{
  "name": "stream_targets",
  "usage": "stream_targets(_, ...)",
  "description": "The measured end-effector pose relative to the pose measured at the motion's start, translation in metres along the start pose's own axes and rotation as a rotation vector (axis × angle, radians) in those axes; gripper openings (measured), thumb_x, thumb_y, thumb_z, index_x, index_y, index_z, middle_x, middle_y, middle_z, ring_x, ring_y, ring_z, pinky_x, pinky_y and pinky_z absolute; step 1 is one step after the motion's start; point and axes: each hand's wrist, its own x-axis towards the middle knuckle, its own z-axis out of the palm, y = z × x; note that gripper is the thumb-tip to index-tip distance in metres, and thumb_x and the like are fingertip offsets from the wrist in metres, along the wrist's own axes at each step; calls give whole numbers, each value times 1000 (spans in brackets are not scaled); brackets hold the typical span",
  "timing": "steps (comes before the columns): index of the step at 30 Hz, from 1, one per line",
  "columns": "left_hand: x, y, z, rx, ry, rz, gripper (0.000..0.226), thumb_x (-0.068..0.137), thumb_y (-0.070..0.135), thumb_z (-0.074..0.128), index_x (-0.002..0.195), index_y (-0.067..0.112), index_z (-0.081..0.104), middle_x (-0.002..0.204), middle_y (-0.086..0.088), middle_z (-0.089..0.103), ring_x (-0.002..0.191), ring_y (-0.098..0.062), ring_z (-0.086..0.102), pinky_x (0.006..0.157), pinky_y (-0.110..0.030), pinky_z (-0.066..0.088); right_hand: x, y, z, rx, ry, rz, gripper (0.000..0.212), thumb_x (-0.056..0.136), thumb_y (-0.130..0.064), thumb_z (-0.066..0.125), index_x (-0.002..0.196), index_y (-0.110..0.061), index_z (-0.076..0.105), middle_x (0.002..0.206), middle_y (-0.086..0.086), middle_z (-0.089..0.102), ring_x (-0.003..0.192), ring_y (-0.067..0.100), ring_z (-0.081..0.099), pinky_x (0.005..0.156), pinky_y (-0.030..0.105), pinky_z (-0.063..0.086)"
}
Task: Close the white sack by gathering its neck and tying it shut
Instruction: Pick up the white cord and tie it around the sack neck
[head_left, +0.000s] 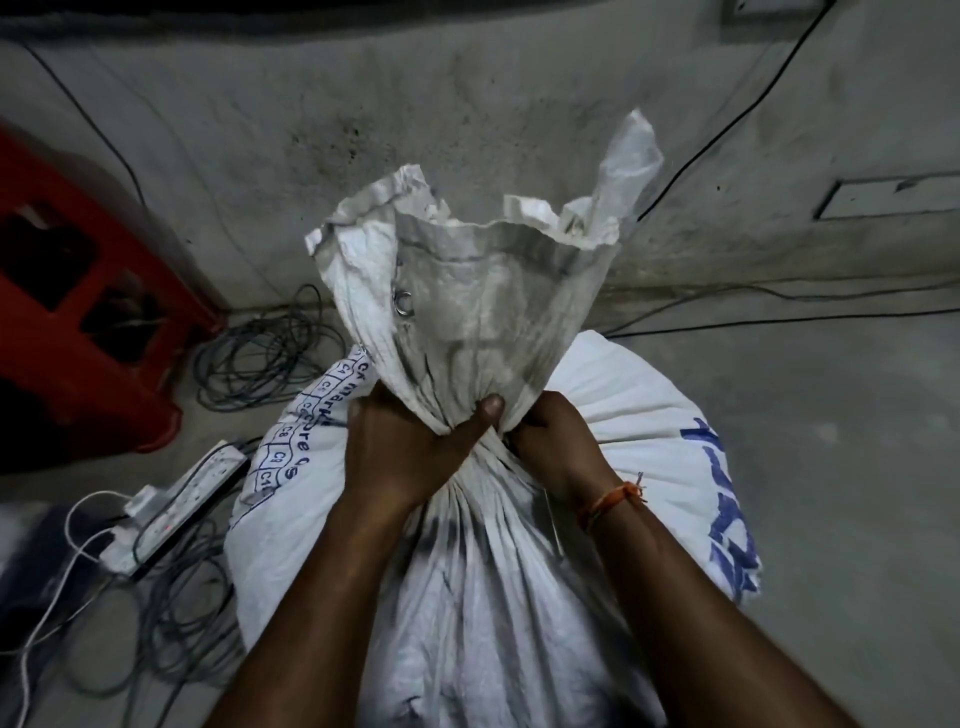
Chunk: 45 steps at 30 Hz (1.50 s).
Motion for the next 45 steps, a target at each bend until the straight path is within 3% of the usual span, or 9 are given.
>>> stream_targets(5, 3, -3, -19, 32, -326, -189, 102, 54, 103, 49, 135, 42, 58, 137, 12, 68, 132, -14, 59, 106, -25, 45, -2, 0, 0, -24, -17, -23, 10, 72, -12, 54, 68, -14, 62, 66, 0, 64, 68, 16, 58, 69, 41, 49)
stream_targets(11, 8, -18, -35, -144, -657, -4, 77, 64, 60, 87, 133, 37, 62, 129, 33, 59, 117, 28, 48, 99, 4, 36, -1, -1, 2, 33, -33, 5, 13, 63, -11, 45, 54, -20, 48, 49, -7, 48, 57, 16, 43, 59, 36, 35)
stream_targets(15, 14, -29, -43, -53, -742, 62, 79, 66, 55, 90, 136, 31, 62, 139, 19, 62, 132, 3, 53, 114, -23, 43, 0, 1, 2, 84, -17, 18, 23, 65, -9, 45, 49, -24, 44, 41, -10, 44, 50, 5, 35, 58, 31, 29)
stream_targets(19, 15, -31, -45, 67, -664, 161, 74, 75, 50, 85, 139, 22, 62, 148, 3, 58, 144, -17, 45, 121, -36, 35, 0, 5, 5, 64, 22, 29, 26, 66, -6, 48, 48, -24, 47, 40, -10, 45, 46, 3, 35, 56, 29, 30)
stream_targets(24, 1, -16, -37, 110, -465, 91, 75, 71, 66, 70, 132, 23, 65, 139, 1, 66, 133, -22, 57, 105, -36, 50, -1, 9, 5, -131, 72, 16, 36, 77, -5, 57, 49, -27, 47, 42, -12, 48, 48, 1, 42, 49, 27, 29)
stream_targets(29, -18, 0, -25, 244, -296, -59, 57, 73, 64, 71, 110, 20, 73, 109, -8, 76, 108, -33, 69, 78, -38, 57, -9, 6, 6, -309, 99, 9, 6, 81, -7, 59, 78, -5, 64, 82, 16, 73, 85, 36, 66, 65, 39, 42)
stream_targets(32, -28, 11, -16, 320, -216, -172, 47, 76, 56, 70, 96, 14, 71, 99, -15, 74, 99, -39, 69, 73, -38, 54, -19, 0, 8, -395, 126, -41, 12, 84, -6, 57, 73, -10, 53, 87, 25, 71, 87, 44, 63, 62, 37, 33)
stream_targets(39, -43, 27, -5, 341, -145, -237, 38, 83, 49, 64, 92, 13, 72, 98, -18, 71, 95, -41, 68, 71, -39, 52, -52, -14, 4, -468, 78, -70, 31, 73, -38, 59, 88, -12, 67, 70, 4, 63, 71, 25, 57, 63, 33, 40)
stream_targets(45, -53, 42, -8, 382, -150, -283, 39, 90, 47, 60, 97, 11, 73, 104, -21, 66, 91, -42, 69, 73, -40, 54, -81, -9, 32, -682, 316, 62, 30, 88, -40, 62, 100, -14, 64, 105, 12, 66, 103, 32, 61, 82, 41, 43)
